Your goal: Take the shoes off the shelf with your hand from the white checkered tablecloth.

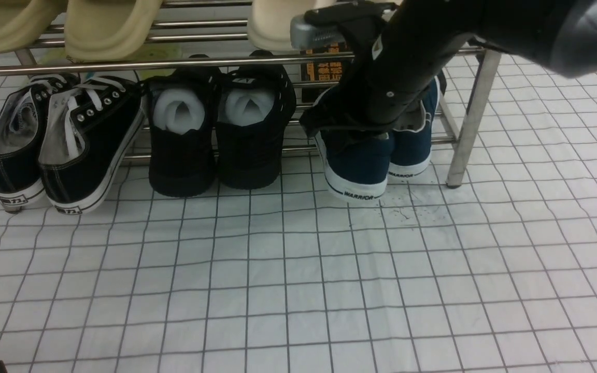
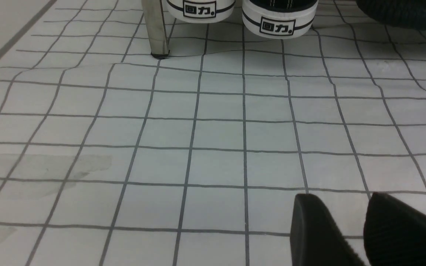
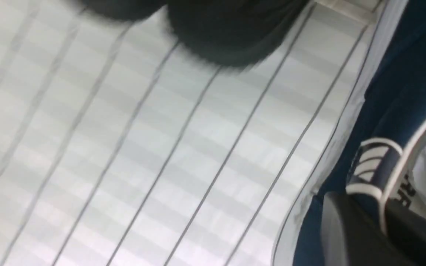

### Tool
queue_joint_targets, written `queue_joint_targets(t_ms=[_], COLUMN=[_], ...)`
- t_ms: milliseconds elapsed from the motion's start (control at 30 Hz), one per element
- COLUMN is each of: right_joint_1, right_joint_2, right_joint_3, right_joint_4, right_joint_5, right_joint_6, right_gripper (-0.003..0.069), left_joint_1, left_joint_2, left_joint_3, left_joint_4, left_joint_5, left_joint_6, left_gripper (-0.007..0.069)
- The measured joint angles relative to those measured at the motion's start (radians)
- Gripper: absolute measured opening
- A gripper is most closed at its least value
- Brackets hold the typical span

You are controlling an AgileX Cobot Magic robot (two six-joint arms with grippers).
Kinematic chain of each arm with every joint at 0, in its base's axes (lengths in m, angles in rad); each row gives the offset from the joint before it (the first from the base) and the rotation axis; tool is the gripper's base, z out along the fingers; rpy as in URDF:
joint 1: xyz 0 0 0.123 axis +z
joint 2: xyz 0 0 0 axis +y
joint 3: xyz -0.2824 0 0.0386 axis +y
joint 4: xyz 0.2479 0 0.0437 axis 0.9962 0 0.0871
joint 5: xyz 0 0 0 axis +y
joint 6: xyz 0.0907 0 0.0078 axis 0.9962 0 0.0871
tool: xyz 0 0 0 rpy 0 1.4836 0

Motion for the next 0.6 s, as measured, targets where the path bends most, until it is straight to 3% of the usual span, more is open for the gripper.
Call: queue_joint_targets(t_ms=[100, 300, 467, 600], right_joint_1=[0.013, 0.102, 0.181, 0.192], right_joint_2=[-0.073, -0.232, -0.336, -0.341], right_joint_3=[0.032, 0.258, 0.478, 0.561], right_joint_4=[0.026, 0.029, 0.045, 0.052], right_joint_5=[0.100, 0.122, -0.006, -0.132], right_joint_6=[-0.021, -0.040, -0.040, -0.040], right_gripper=[0.0039, 0.0039, 0.0039, 0.0039], left_joint_1=[0.000, 0.000, 0.000, 0.000], left_joint_2=[0.000, 0.000, 0.000, 0.000], left_joint_3=[0.000, 0.000, 0.000, 0.000], left_joint_4=[0.000, 0.001, 0.001, 0.001], left_joint_5=[0.000, 0.001, 0.001, 0.001], left_joint_6=[0.000, 0.000, 0.000, 0.000], left_gripper=[0.0239, 0.0239, 0.0239, 0.0239])
